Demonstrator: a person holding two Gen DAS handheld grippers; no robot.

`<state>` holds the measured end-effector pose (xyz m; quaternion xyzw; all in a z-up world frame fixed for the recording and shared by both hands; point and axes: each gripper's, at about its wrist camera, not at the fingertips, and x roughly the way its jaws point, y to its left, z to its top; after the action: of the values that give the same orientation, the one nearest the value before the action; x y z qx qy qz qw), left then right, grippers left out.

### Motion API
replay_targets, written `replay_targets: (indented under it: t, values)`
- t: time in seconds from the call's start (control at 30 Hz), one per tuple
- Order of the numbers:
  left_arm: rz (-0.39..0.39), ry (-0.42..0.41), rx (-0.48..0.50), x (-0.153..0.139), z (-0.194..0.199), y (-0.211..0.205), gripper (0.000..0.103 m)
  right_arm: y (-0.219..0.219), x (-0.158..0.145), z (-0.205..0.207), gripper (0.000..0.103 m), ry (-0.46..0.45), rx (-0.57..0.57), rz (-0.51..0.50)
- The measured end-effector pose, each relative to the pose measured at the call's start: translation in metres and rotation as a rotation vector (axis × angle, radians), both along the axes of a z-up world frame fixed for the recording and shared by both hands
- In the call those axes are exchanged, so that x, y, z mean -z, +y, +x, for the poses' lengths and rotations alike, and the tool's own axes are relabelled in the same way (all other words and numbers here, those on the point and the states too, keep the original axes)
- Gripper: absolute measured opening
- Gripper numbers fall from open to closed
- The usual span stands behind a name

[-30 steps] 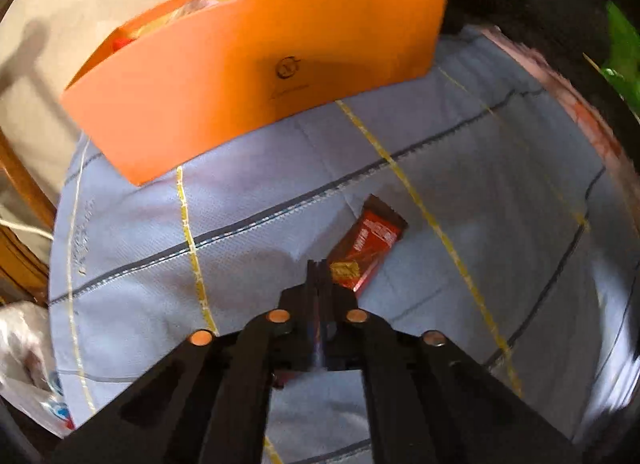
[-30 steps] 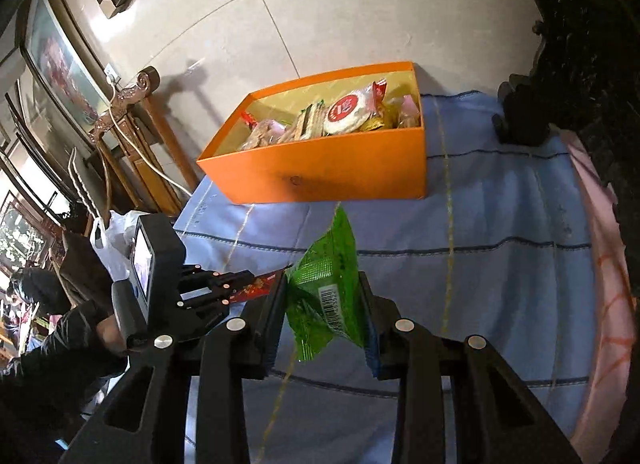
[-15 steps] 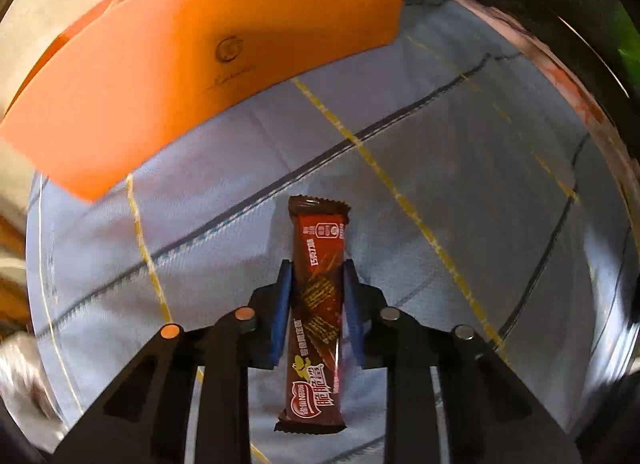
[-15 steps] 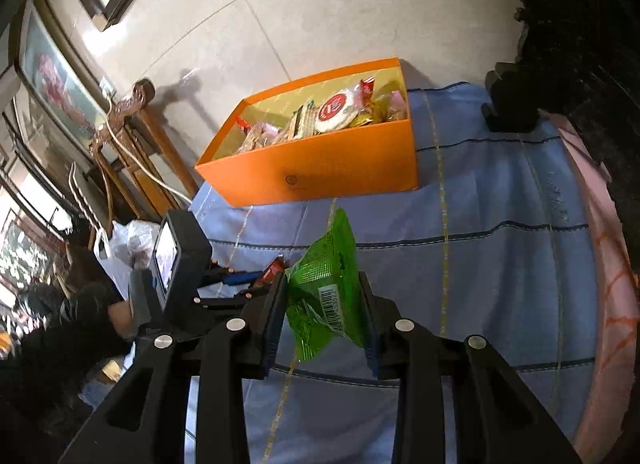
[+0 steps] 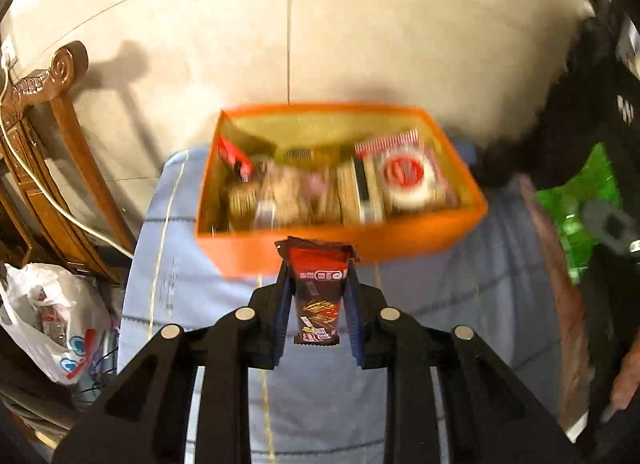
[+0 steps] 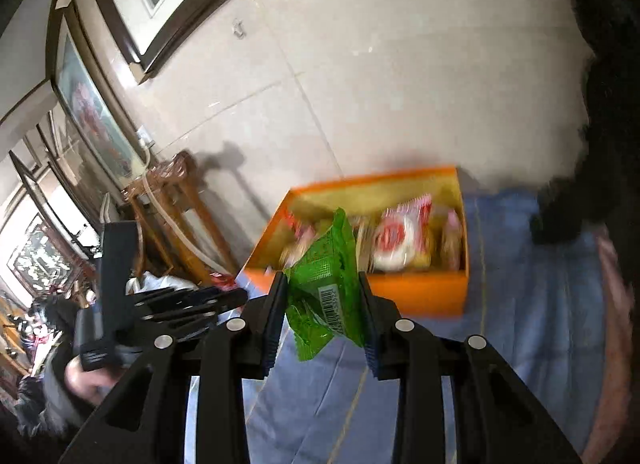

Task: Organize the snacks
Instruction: 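Carry both snacks over the orange box and release them inside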

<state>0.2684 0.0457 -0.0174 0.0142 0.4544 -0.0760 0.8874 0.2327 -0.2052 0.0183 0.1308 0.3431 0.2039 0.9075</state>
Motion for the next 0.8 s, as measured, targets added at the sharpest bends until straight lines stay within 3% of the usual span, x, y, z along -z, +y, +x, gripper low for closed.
replay_targets:
  t: [0.1, 0.2, 0.33, 0.53, 0.7, 0.8]
  values:
    - [0.046, -0.031, -0.028, -0.013, 0.022, -0.005, 0.023, 0.004, -0.009, 0.031, 0.034, -0.005, 0.020, -0.021]
    - [0.025, -0.030, -0.036, -0.021, 0.038, 0.009, 0.023, 0.004, -0.012, 0.052, 0.034, -0.002, 0.017, 0.002]
    - [0.020, -0.039, -0.053, -0.020, 0.047, 0.008, 0.023, 0.003, -0.013, 0.066, 0.034, -0.004, 0.022, 0.007]
    - [0.041, -0.099, -0.051, -0.052, 0.059, 0.009, 0.023, 0.002, -0.024, 0.078, 0.034, -0.021, 0.026, 0.011]
    - [0.085, -0.163, -0.042, -0.083, 0.090, 0.004, 0.023, 0.004, -0.036, 0.117, 0.034, 0.028, 0.043, -0.029]
    - [0.098, -0.160, -0.052, -0.085, 0.107, 0.000, 0.023, 0.004, -0.037, 0.137, 0.034, 0.058, 0.076, -0.051]
